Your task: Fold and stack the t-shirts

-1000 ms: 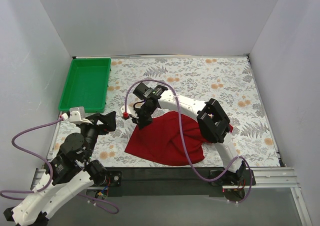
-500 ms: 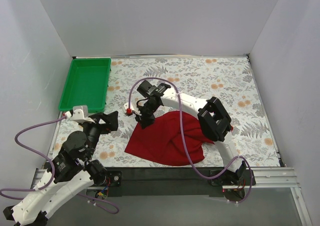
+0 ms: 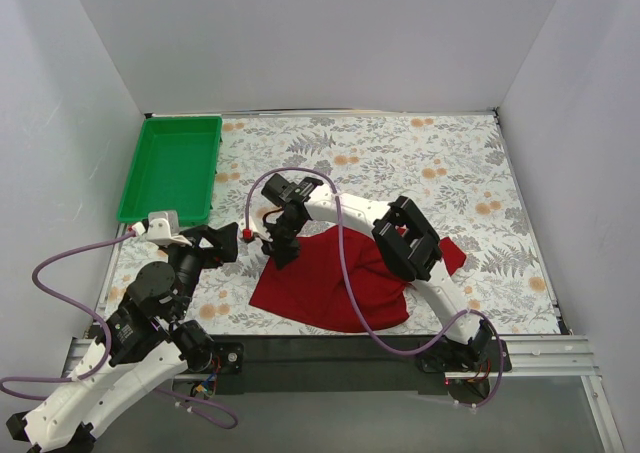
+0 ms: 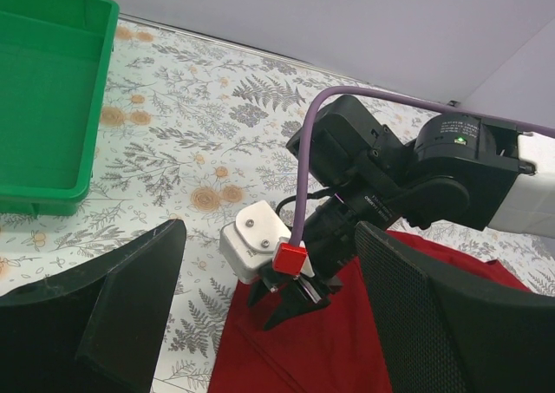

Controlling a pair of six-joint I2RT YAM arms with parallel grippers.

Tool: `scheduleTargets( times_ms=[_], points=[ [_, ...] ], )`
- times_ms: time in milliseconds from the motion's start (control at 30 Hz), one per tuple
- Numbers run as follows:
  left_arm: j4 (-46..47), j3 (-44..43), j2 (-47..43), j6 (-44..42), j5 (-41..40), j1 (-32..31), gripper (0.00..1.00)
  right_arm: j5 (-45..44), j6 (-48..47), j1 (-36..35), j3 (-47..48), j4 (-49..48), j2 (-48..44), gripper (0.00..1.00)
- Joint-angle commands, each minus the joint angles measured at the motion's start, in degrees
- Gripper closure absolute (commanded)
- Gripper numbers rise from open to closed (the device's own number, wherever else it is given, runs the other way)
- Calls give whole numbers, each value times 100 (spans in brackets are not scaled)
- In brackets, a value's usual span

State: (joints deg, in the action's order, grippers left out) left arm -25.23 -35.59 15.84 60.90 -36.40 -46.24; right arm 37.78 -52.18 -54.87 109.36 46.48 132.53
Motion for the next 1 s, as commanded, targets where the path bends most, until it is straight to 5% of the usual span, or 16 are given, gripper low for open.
scheduleTargets(
  times_ms=[0, 300, 700, 967],
  points=[
    [45, 35, 42, -52, 28, 10, 27, -7, 59, -23, 235, 10, 54, 62],
    [45, 35, 51, -61, 37, 10, 27, -166, 59, -15, 261, 2, 247, 61],
    [54, 53, 51, -52, 46, 10, 27, -157, 103, -15, 226, -16, -43, 85],
    [54, 44, 78, -61, 63, 10, 27, -104, 112, -6, 86, -60, -455, 89]
  ],
)
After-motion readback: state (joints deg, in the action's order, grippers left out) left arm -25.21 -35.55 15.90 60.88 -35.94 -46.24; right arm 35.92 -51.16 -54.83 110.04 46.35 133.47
